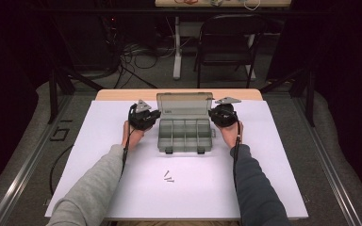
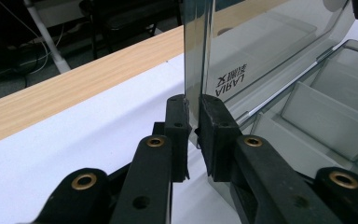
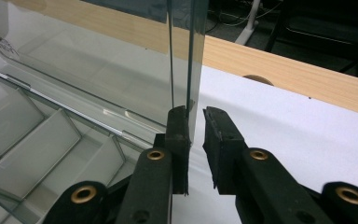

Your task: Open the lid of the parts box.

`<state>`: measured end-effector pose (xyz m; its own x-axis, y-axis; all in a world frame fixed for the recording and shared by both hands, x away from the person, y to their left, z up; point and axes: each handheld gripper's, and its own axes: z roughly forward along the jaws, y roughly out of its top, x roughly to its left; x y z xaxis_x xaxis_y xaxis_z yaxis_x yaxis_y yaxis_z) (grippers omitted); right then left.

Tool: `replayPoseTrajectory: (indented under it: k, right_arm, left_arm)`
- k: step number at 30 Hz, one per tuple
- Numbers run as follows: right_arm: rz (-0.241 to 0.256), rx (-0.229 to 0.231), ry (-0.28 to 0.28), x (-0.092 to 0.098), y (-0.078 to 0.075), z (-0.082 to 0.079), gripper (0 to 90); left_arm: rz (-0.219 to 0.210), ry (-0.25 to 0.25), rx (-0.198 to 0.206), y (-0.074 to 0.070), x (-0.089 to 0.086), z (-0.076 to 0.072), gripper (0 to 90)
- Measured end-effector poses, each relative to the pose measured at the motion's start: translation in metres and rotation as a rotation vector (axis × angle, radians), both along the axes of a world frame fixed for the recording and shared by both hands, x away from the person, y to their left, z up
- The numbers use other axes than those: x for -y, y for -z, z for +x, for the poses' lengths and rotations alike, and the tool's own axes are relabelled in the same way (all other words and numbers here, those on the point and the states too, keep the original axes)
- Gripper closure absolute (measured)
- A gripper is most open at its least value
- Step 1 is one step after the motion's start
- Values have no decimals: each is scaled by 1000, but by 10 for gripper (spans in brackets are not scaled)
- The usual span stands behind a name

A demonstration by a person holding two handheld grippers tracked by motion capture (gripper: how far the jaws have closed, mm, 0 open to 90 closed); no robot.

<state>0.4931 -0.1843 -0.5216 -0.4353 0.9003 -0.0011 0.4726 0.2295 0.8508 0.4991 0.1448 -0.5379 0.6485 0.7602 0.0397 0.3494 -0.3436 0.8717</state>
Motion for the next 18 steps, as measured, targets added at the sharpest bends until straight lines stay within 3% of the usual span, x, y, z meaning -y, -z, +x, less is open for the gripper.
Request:
replayPoseTrajectory:
  k: [18]
  right_arm:
    - [5, -26, 29, -2, 8, 6, 786]
  left_arm:
    - [7, -21, -21, 0, 3, 8, 802]
